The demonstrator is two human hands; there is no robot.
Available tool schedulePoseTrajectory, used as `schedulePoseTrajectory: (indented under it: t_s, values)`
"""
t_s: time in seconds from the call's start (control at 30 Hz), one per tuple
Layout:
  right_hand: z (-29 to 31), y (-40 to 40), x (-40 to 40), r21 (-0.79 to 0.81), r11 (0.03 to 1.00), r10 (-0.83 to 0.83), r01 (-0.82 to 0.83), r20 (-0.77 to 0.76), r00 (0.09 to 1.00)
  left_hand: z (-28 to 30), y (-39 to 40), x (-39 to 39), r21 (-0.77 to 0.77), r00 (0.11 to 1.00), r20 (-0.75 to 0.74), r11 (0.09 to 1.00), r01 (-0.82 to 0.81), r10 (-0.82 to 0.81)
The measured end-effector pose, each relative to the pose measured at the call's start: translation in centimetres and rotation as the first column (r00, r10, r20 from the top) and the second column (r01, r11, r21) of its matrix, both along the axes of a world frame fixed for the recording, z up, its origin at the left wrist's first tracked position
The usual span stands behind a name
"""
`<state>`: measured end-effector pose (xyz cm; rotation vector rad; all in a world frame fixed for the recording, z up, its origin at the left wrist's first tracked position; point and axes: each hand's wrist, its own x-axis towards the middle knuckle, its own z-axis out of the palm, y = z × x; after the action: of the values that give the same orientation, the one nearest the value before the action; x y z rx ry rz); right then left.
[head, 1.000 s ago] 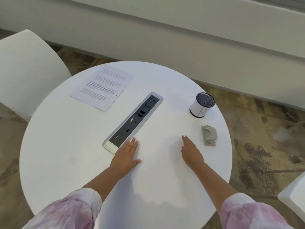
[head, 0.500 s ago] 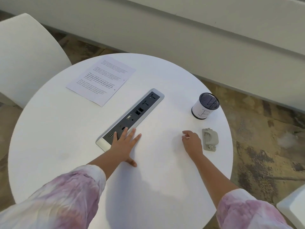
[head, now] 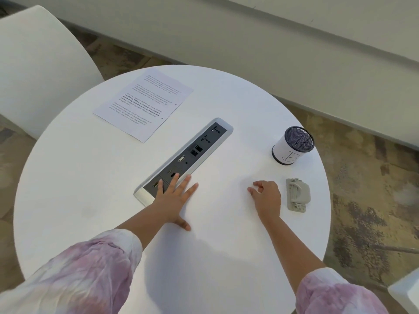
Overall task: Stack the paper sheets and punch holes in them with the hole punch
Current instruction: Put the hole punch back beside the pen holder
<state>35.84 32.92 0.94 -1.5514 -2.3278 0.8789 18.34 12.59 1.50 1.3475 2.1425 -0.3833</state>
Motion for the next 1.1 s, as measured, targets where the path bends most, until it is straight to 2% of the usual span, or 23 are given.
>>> schedulePoseTrajectory:
  t_s: [0.5, 0.6, 0.77, 1.1]
  values:
    - [-0.1, 0.6, -0.5, 0.071, 0.985, 0.148, -0.160, 0.159, 0.976, 0.2, 0.0, -0.1, 0.003, 1.000, 0.019, 1.000, -0.008, 0.008]
    - [-0.4, 0.9, -0.2, 0.042, 0.990, 0.133, -0.137, 0.084, 0.988, 0.1, -0.1, -0.1, 0.008, 1.000, 0.023, 1.000, -0.015, 0.015]
    - [-0.4, 1.8, 0.7, -0.069, 0.998, 0.005, -0.011, -0.081, 0.997, -0.1, -0.1, -0.1, -0.001, 1.000, 0.021, 1.000, -0.012, 0.012]
    - [-0.2, 1.1, 0.4, -0.026, 0.986, 0.169, -0.167, 0.098, 0.981, 0.2, -0.1, -0.1, 0.005, 1.000, 0.028, 1.000, -0.012, 0.011]
